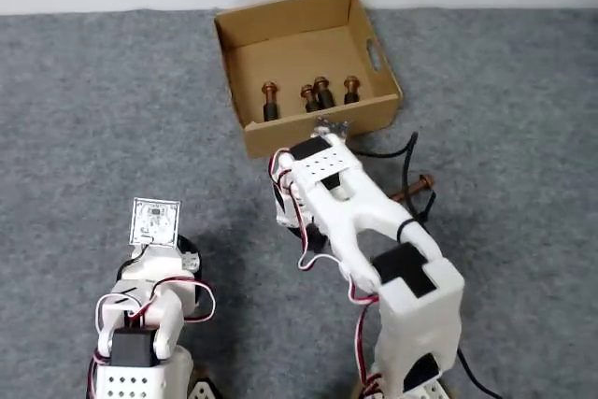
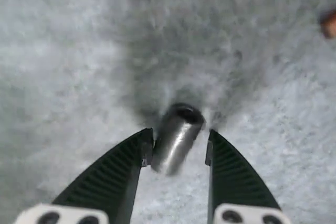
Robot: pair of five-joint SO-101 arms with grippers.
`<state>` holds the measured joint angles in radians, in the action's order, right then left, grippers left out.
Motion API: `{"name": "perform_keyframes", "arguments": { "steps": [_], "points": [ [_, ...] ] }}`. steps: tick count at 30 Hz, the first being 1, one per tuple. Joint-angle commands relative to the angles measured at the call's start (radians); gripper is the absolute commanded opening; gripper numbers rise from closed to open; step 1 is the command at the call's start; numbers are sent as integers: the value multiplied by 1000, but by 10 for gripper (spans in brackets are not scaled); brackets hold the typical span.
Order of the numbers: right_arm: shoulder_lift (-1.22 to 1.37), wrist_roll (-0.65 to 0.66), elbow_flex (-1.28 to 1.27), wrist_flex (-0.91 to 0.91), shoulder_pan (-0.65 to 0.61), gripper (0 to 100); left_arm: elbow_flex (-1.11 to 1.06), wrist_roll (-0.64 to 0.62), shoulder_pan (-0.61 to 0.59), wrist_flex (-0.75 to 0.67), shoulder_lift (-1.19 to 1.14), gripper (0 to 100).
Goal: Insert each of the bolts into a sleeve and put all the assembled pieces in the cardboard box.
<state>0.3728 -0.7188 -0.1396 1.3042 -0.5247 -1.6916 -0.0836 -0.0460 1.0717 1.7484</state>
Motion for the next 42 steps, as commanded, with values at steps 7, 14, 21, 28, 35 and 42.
{"name": "perform_keyframes", "arguments": {
  "steps": [7,14,21,28,35,42],
  "points": [
    [41,-2,41,7,-27,64,4,3,-3,3,0,6],
    [2,-2,69,116,-28,9,4,3,-3,2,0,6],
    [-225,21,78,278,-27,8,4,6,2,2,0,6],
    [-524,34,77,387,59,8,4,8,5,2,0,8],
    [-796,66,-89,404,222,8,4,8,25,2,0,8],
    [-1164,166,-385,228,453,8,4,9,52,3,0,8]
  ]
}}
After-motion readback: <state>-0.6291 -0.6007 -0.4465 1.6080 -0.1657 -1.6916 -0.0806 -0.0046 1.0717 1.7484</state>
